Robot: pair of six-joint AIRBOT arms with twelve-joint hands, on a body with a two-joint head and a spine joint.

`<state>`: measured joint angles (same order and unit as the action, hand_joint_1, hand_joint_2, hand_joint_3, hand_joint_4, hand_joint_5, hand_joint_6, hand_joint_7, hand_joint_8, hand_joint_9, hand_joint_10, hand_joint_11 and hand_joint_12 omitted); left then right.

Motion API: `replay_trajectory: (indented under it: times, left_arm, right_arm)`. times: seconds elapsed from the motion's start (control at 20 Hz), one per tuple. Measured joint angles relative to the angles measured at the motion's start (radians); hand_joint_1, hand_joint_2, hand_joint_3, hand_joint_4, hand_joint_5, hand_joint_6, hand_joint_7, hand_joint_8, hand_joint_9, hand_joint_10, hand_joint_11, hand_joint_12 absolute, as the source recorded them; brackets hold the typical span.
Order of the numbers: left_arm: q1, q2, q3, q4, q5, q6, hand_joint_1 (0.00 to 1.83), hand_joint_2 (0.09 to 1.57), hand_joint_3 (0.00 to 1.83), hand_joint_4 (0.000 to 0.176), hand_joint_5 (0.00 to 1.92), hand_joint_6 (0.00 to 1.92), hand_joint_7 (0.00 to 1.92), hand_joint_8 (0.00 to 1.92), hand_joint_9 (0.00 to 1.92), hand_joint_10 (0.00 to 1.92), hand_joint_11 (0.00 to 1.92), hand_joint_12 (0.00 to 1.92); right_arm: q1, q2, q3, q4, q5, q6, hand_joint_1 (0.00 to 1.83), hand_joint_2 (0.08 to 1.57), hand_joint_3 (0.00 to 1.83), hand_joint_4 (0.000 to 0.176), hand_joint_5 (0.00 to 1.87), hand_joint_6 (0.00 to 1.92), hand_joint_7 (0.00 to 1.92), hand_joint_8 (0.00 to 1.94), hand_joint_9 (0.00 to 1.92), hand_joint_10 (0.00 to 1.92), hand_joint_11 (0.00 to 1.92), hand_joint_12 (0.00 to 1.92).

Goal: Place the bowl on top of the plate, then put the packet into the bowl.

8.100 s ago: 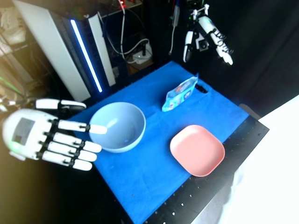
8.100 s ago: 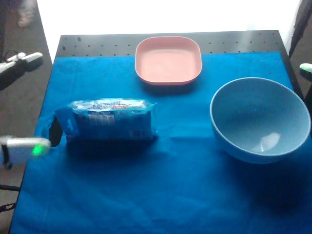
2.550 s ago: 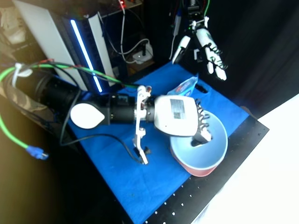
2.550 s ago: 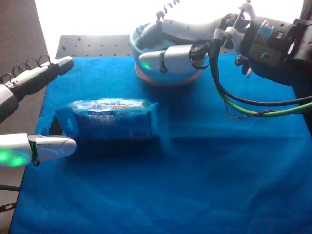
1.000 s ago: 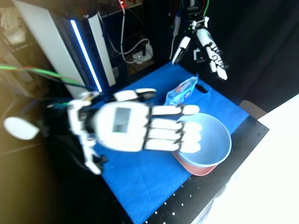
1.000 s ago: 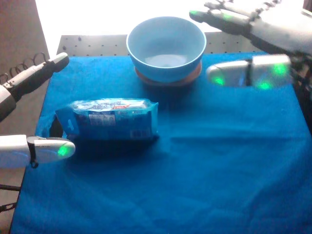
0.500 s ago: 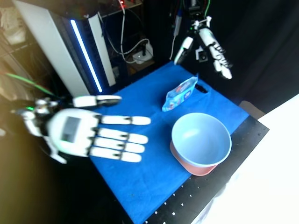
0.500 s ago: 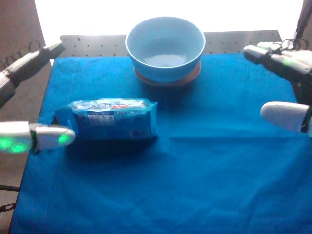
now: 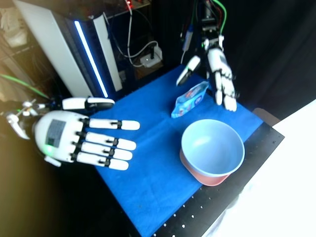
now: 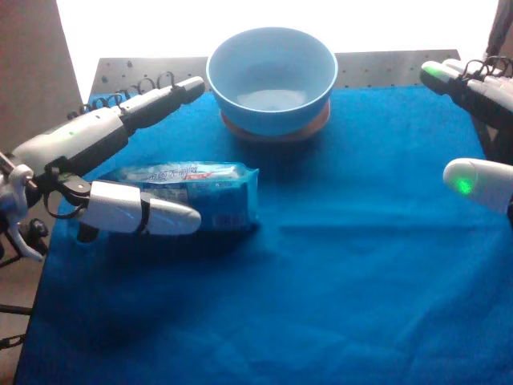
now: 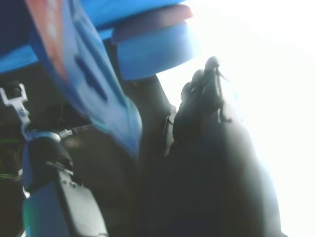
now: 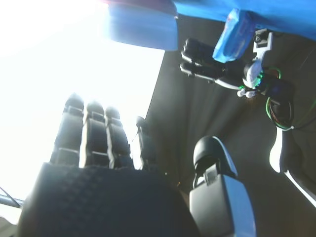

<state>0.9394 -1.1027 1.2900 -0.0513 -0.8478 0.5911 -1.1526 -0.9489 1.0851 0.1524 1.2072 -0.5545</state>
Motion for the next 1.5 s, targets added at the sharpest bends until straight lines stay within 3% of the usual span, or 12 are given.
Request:
replay_trajectory:
  times: [0.1, 0.25, 0.3, 0.35, 0.4, 0.5, 0.55, 0.7, 0.9, 1.0, 1.15, 1.5]
  left_arm:
    - [-0.001, -0.004, 0.005, 0.0, 0.018, -0.011, 0.99, 0.8, 0.0, 0.13, 0.14, 0.0, 0.43, 0.01, 0.41, 0.01, 0.13, 0.57]
    - [-0.001, -0.004, 0.005, 0.003, 0.022, -0.012, 1.08, 0.99, 0.0, 0.0, 0.64, 0.01, 0.83, 0.02, 0.88, 0.07, 0.51, 0.95]
    - [-0.001, -0.004, 0.005, 0.003, 0.022, -0.012, 1.1, 1.02, 0.0, 0.0, 0.75, 0.01, 0.93, 0.02, 0.99, 0.07, 0.59, 0.97]
    - [-0.001, -0.004, 0.005, 0.005, 0.022, -0.012, 1.22, 1.07, 0.0, 0.0, 0.9, 0.73, 1.12, 0.64, 1.16, 0.09, 0.78, 1.01]
    - [-0.001, -0.005, 0.005, 0.006, 0.021, -0.012, 1.24, 1.1, 0.0, 0.0, 0.94, 0.84, 1.07, 0.93, 1.26, 0.13, 0.86, 1.16]
    - [-0.006, -0.005, 0.01, 0.003, 0.022, -0.012, 1.27, 1.08, 0.01, 0.0, 1.13, 0.48, 1.03, 1.15, 1.16, 0.68, 0.88, 1.38]
    - [-0.007, -0.005, 0.01, 0.002, 0.027, -0.014, 1.27, 1.07, 0.0, 0.0, 1.17, 0.46, 1.04, 1.09, 1.09, 0.69, 0.82, 1.28]
    - [-0.025, -0.005, 0.013, 0.0, 0.023, -0.012, 1.39, 1.04, 0.0, 0.0, 1.29, 0.21, 1.12, 0.8, 1.03, 1.11, 0.81, 1.16]
    - [-0.075, 0.021, 0.005, 0.05, -0.011, -0.016, 1.29, 1.06, 0.0, 0.0, 1.37, 0.09, 1.02, 1.06, 0.91, 0.85, 0.52, 1.38]
    - [-0.108, 0.049, -0.003, 0.066, -0.058, -0.017, 1.28, 1.04, 0.0, 0.0, 1.34, 0.15, 1.11, 0.95, 1.0, 0.63, 0.42, 1.36]
    - [-0.167, 0.074, -0.003, 0.09, -0.091, -0.016, 1.26, 1.07, 0.0, 0.0, 1.26, 0.35, 0.98, 1.13, 0.77, 1.03, 0.34, 1.76]
    - [-0.351, 0.025, 0.1, 0.103, -0.037, 0.029, 1.28, 1.02, 0.0, 0.0, 1.33, 0.22, 1.15, 0.88, 1.11, 0.75, 0.87, 1.34]
  right_arm:
    - [0.0, 0.0, 0.0, 0.004, 0.001, 0.0, 0.0, 1.24, 0.02, 0.161, 0.0, 0.0, 0.0, 0.0, 0.0, 0.0, 0.0, 0.0]
    - [0.0, 0.0, 0.0, 0.004, 0.0, 0.0, 0.0, 1.26, 0.02, 0.139, 0.0, 0.0, 0.0, 0.0, 0.0, 0.0, 0.0, 0.0]
    - [0.0, 0.0, 0.0, 0.007, 0.0, 0.0, 0.01, 1.27, 0.02, 0.135, 0.0, 0.0, 0.0, 0.0, 0.0, 0.0, 0.0, 0.0]
    - [0.0, 0.0, 0.0, 0.013, 0.0, 0.0, 0.0, 1.27, 0.01, 0.148, 0.0, 0.0, 0.0, 0.0, 0.0, 0.0, 0.0, 0.0]
    - [0.0, 0.0, 0.0, 0.016, 0.0, 0.0, 0.0, 1.28, 0.01, 0.15, 0.0, 0.0, 0.0, 0.0, 0.0, 0.0, 0.0, 0.0]
    - [0.0, 0.0, 0.0, 0.014, 0.0, 0.0, 0.02, 1.3, 0.02, 0.122, 0.0, 0.0, 0.0, 0.0, 0.0, 0.0, 0.0, 0.0]
    - [0.0, 0.0, 0.0, 0.014, 0.0, 0.0, 0.0, 1.29, 0.0, 0.149, 0.0, 0.0, 0.0, 0.0, 0.0, 0.0, 0.0, 0.0]
    - [-0.011, 0.0, 0.0, 0.019, 0.005, 0.0, 0.0, 1.3, 0.01, 0.129, 0.0, 0.0, 0.0, 0.0, 0.0, 0.0, 0.0, 0.0]
    - [-0.018, -0.001, 0.0, 0.028, -0.001, 0.0, 0.0, 1.31, 0.01, 0.136, 0.0, 0.0, 0.0, 0.0, 0.0, 0.0, 0.0, 0.0]
    - [-0.024, 0.0, 0.0, 0.041, 0.003, 0.0, 0.0, 1.32, 0.01, 0.115, 0.0, 0.0, 0.0, 0.0, 0.0, 0.0, 0.0, 0.0]
    - [-0.03, -0.001, 0.001, 0.04, -0.001, 0.0, 0.0, 1.35, 0.02, 0.086, 0.0, 0.0, 0.0, 0.0, 0.0, 0.0, 0.0, 0.0]
    - [-0.033, -0.003, 0.006, 0.046, 0.001, 0.0, 0.0, 1.36, 0.01, 0.077, 0.0, 0.0, 0.0, 0.0, 0.0, 0.0, 0.0, 0.0]
